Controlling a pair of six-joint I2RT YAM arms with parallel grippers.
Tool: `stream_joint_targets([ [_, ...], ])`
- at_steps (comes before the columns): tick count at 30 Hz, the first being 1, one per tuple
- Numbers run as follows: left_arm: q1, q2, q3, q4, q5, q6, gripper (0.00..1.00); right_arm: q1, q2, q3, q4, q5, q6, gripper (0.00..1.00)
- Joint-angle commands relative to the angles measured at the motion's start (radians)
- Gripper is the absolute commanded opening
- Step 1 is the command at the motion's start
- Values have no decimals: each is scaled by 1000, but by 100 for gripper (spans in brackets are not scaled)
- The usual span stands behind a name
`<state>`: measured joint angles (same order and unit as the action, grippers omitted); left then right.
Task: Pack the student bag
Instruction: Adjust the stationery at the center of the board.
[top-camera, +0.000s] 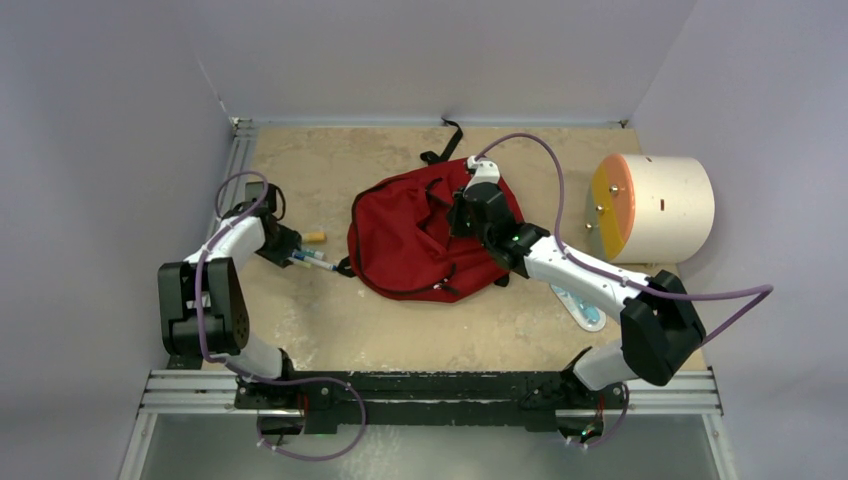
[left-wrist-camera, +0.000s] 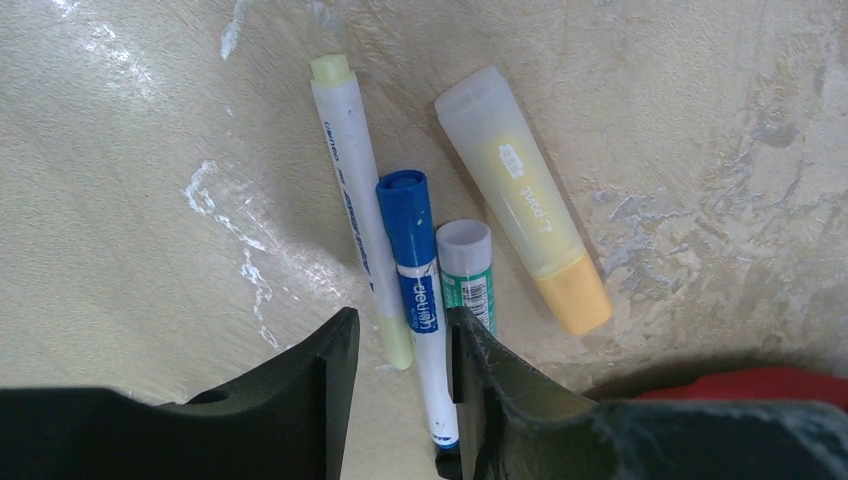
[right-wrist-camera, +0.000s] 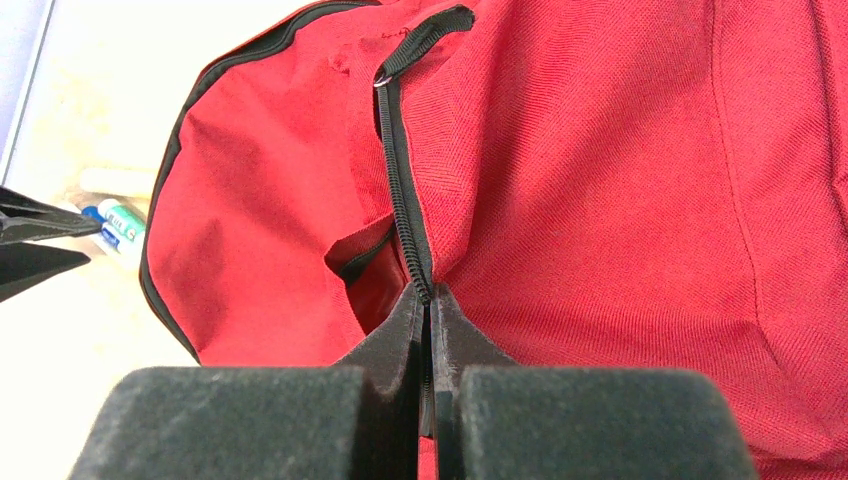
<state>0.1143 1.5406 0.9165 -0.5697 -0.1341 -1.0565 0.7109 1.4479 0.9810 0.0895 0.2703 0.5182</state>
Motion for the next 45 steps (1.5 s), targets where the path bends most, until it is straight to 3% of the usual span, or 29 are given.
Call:
stream_joint_targets([
  [1, -9, 1, 18, 13, -23, -43, 36, 2, -24, 9, 52, -20, 23, 0],
  [22, -17, 61, -48, 27, -18, -57, 33, 2, -12, 10, 50, -31, 21, 0],
  [31, -32, 18, -95, 38, 17, -27, 29, 2, -6, 12, 53, -39, 23, 0],
  [45, -287, -111, -212, -6, 51, -35, 25, 2, 0, 10, 53, -40, 27, 0],
])
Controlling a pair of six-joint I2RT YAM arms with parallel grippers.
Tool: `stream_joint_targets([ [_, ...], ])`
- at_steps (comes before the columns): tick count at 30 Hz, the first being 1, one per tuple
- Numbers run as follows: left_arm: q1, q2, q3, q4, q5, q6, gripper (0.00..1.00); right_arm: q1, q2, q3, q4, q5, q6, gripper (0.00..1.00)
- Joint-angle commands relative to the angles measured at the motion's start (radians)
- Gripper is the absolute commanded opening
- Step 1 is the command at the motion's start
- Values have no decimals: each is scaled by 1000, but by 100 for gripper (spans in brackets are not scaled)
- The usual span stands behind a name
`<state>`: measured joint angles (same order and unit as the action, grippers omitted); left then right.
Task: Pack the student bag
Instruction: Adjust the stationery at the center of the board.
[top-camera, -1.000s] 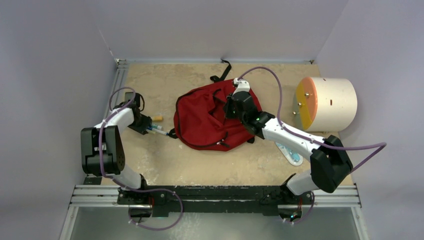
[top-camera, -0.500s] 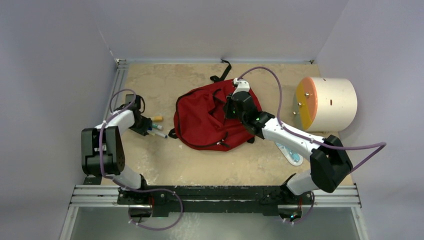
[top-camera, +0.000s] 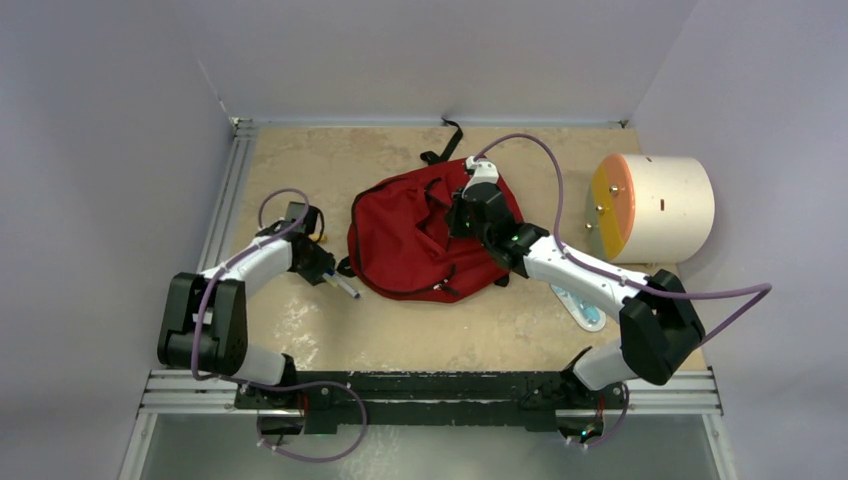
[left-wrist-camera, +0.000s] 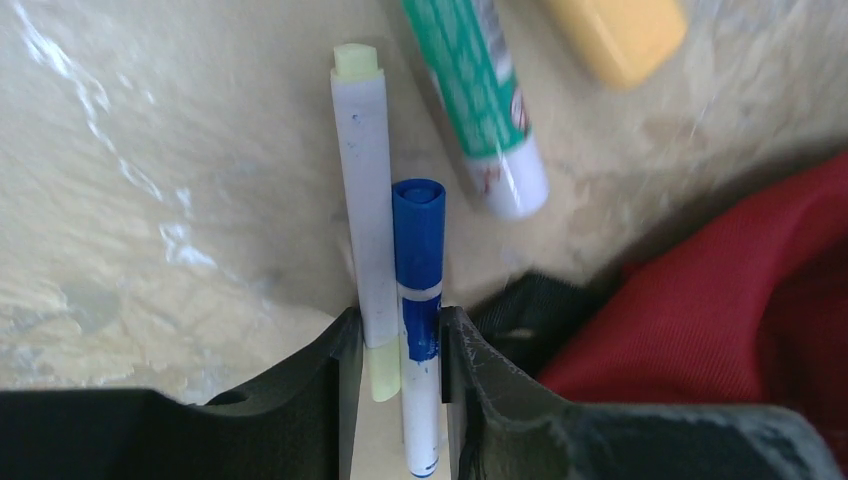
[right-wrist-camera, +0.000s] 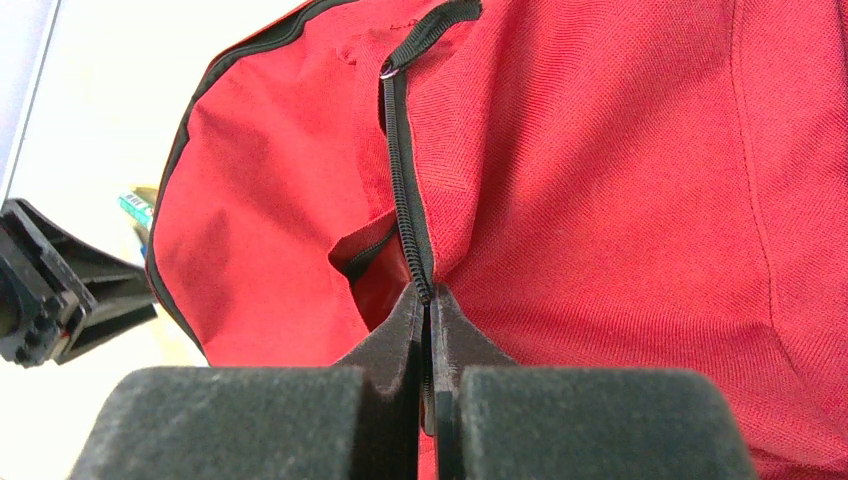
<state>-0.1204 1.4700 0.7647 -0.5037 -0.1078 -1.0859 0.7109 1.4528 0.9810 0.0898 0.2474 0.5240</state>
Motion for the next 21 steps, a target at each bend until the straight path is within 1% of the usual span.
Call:
stream_joint_targets([
  [1, -58, -55, -72, -71, 31, 3, 25, 3, -3, 11, 55, -18, 22, 0],
  [3, -59, -89, -88, -64, 37, 30, 27, 3, -2, 13, 56, -22, 24, 0],
  [7, -59, -128, -80, -57, 27, 96, 42, 2, 3, 14, 63, -25, 27, 0],
  [12, -58, -117, -39, -54, 30, 148, 55, 2, 7, 20, 64, -25, 29, 0],
  [16, -58, -111, -16, -81, 15, 147, 56, 2, 3, 20, 57, -25, 31, 0],
  [21, -58, -162, -20, -124, -28, 124, 55, 3, 1, 15, 56, -25, 32, 0],
])
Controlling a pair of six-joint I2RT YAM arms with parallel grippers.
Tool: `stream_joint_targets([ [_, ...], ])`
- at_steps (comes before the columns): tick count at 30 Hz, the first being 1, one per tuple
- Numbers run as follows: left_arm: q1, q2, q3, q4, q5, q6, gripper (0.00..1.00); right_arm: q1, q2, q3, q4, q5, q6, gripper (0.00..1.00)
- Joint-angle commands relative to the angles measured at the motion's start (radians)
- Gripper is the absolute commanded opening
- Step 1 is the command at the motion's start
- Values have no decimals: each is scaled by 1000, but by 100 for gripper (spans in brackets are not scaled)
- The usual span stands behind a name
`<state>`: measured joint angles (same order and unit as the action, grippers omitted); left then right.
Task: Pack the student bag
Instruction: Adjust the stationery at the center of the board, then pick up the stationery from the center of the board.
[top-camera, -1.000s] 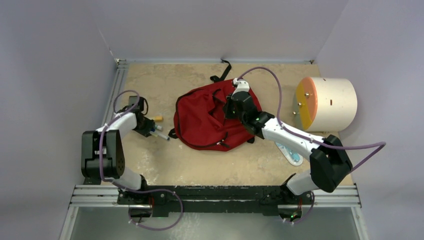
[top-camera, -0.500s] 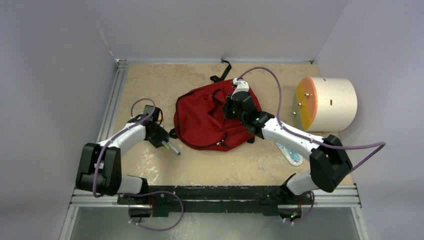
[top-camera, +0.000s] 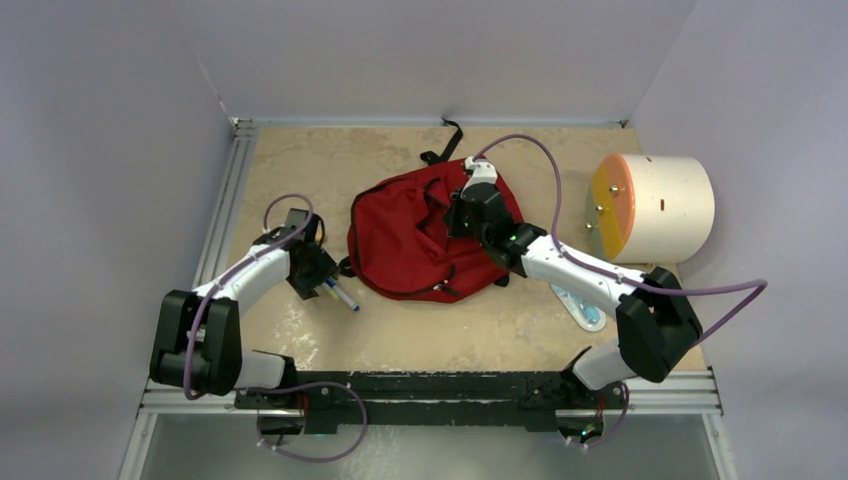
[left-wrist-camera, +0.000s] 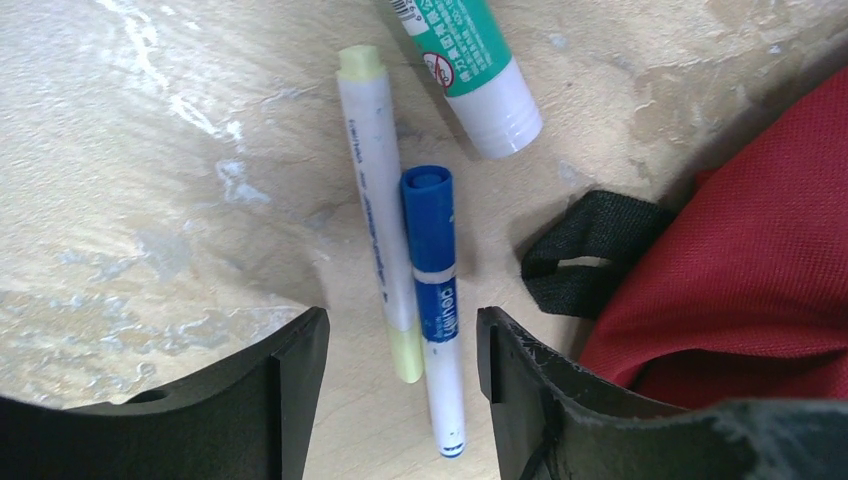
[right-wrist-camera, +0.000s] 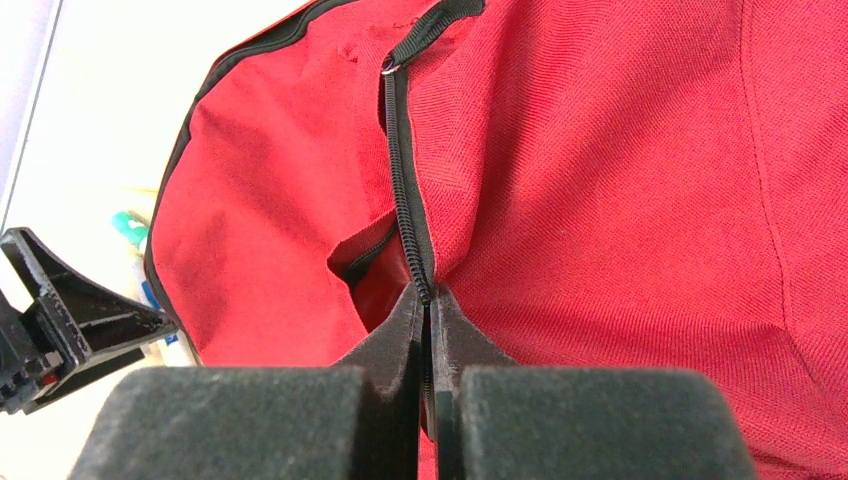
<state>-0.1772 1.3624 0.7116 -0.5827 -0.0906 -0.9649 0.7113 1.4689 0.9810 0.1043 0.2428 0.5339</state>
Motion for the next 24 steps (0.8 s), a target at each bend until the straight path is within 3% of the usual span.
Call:
stream_joint_targets([
  [1, -1, -70, 29, -49, -50, 1, 55, 2, -13, 15, 43, -20, 22, 0],
  [16, 13, -111, -18, -72, -90, -28, 41, 2, -2, 28, 38, -20, 24, 0],
  [24, 210, -105, 49, 4, 7, 76, 41, 2, -5, 27, 32, -25, 20, 0],
])
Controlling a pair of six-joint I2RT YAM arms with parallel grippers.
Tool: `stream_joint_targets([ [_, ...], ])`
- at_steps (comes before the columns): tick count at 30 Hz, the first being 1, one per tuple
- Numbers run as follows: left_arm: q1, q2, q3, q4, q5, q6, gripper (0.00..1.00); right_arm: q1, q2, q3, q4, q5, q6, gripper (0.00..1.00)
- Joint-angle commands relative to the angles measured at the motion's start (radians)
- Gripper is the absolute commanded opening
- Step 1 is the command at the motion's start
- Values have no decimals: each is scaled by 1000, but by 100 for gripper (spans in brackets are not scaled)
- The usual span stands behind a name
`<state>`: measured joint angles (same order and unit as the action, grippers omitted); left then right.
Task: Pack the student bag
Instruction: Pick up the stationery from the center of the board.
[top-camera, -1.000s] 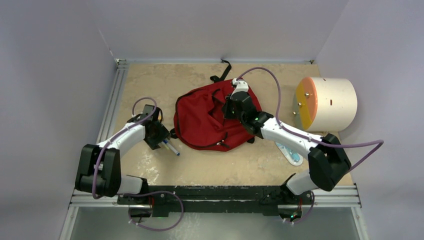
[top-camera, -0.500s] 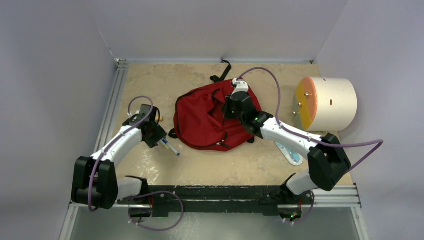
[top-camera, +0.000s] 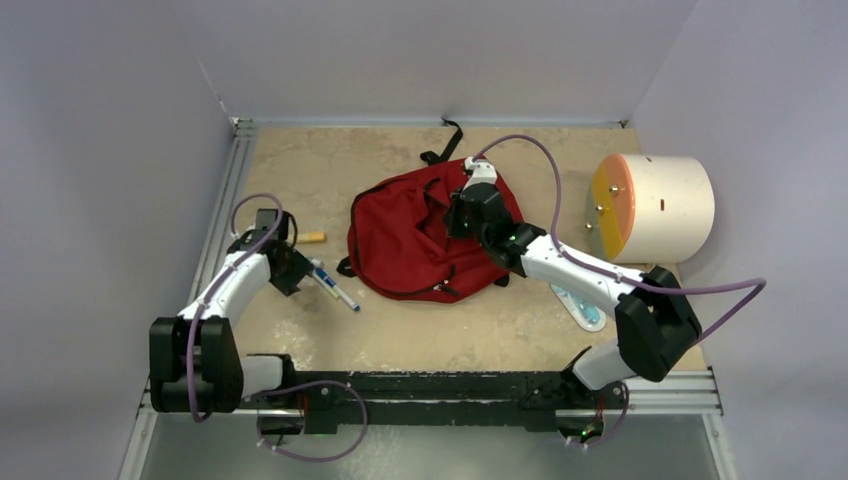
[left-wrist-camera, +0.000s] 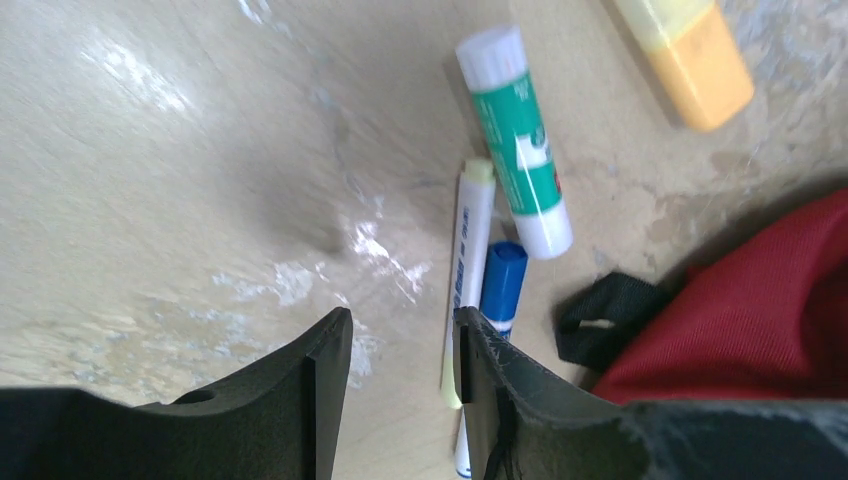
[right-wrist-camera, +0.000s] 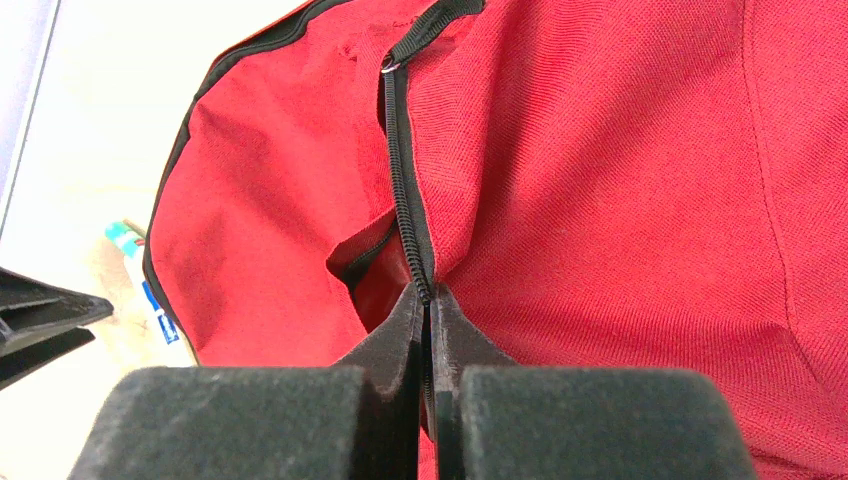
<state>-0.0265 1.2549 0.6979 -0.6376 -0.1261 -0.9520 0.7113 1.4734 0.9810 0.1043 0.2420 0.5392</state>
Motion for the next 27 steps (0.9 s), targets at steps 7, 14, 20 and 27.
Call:
stream_joint_targets([
  [7, 77, 157, 219, 72, 12, 83, 41, 2, -11, 25, 30, -27, 15, 0],
  [14, 83, 258, 279, 98, 11, 91, 40, 2, -17, 20, 25, -31, 14, 0],
  [20, 85, 268, 252, 112, 23, 91, 39, 2, -13, 19, 24, -27, 13, 0],
  [27, 85, 279, 223, 113, 9, 87, 39, 3, -9, 24, 23, -26, 12, 0],
])
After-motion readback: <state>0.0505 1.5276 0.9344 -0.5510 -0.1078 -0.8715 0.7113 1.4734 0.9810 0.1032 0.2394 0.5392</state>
